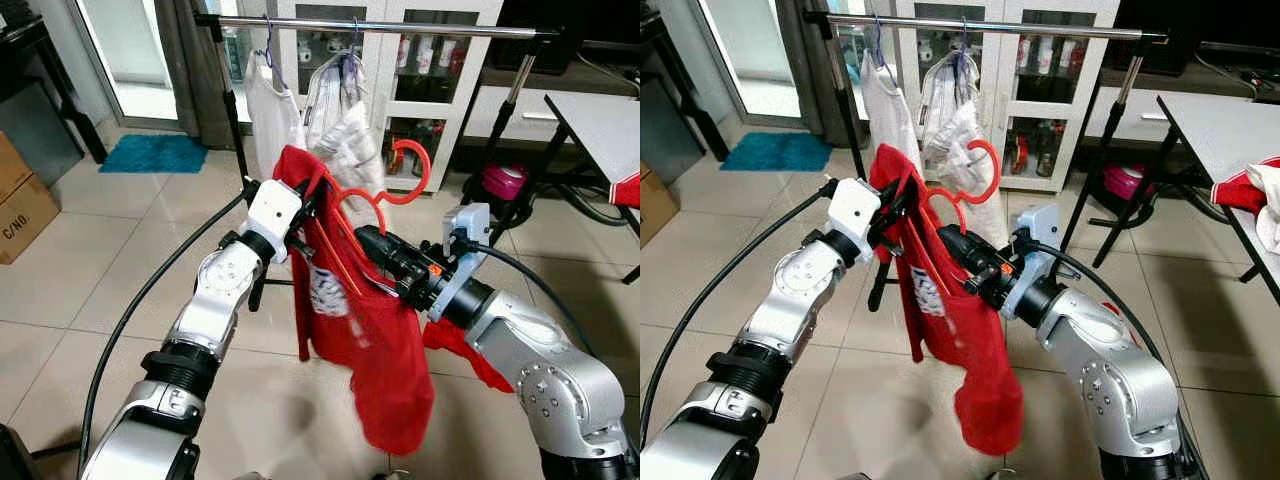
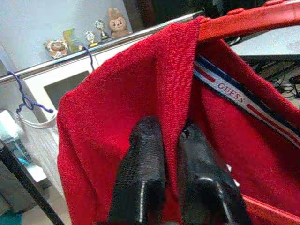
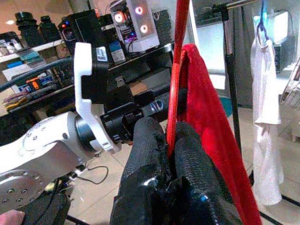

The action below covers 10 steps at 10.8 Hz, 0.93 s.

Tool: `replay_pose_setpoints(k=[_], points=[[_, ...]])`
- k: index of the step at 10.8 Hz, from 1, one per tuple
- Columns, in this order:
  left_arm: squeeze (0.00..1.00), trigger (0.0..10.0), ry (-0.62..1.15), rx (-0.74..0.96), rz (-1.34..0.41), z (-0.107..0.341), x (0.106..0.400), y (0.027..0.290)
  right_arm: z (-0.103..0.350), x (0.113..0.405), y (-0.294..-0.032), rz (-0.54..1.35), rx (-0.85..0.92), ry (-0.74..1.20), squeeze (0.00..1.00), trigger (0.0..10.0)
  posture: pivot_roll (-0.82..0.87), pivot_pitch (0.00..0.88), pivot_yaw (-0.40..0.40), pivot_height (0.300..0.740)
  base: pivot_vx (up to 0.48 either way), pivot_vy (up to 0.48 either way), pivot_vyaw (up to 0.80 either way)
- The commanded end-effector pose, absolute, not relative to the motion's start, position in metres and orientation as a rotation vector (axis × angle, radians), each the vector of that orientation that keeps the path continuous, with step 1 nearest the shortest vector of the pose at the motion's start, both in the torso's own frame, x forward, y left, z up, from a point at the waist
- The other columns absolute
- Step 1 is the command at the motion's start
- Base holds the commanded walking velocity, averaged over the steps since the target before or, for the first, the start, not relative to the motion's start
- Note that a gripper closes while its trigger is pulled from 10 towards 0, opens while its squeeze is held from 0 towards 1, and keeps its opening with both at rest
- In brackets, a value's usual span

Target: Hang hanger

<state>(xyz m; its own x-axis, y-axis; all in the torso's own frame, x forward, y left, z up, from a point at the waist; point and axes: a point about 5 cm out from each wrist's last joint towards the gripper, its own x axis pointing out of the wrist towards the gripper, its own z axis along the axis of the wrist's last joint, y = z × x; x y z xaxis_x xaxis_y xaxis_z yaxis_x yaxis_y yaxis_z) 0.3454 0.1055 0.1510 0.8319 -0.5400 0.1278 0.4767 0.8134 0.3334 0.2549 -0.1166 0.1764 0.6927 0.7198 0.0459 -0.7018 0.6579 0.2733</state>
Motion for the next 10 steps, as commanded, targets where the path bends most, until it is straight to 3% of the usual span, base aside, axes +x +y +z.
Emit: replay_pose_setpoints(k=[1,4,6,8,10], points=[[0.00,0.0,-0.235,0.293,-0.532,0.155,0.349,0.108,0.189,0.251,-0.115,0.840,0.281,0.008,0.00,0.0,-0.19,0.000,0.012,0.740,0.000,0.000,0.00],[0.00,0.0,-0.269,0.250,-0.533,0.161,0.348,0.112,0.187,0.252,-0.117,0.829,0.269,0.030,0.00,0.0,-0.19,0.000,0.006,0.740,0.000,0.000,0.00],[0.00,0.0,-0.387,0.159,-0.613,0.184,0.337,0.116,0.170,0.252,-0.124,0.808,0.184,0.134,0.00,0.0,-0.18,0.000,0.009,0.740,0.000,0.000,0.00],[0.00,0.0,-0.471,0.108,-0.511,0.212,0.338,0.143,0.155,0.247,-0.132,0.839,0.128,0.220,0.00,0.0,-0.17,0.000,0.031,0.740,0.000,0.000,0.00],[0.00,0.0,-0.434,0.160,-0.350,0.226,0.353,0.177,0.159,0.241,-0.138,0.916,0.108,0.212,0.00,0.0,-0.17,0.000,0.043,0.740,0.000,0.000,0.00]])
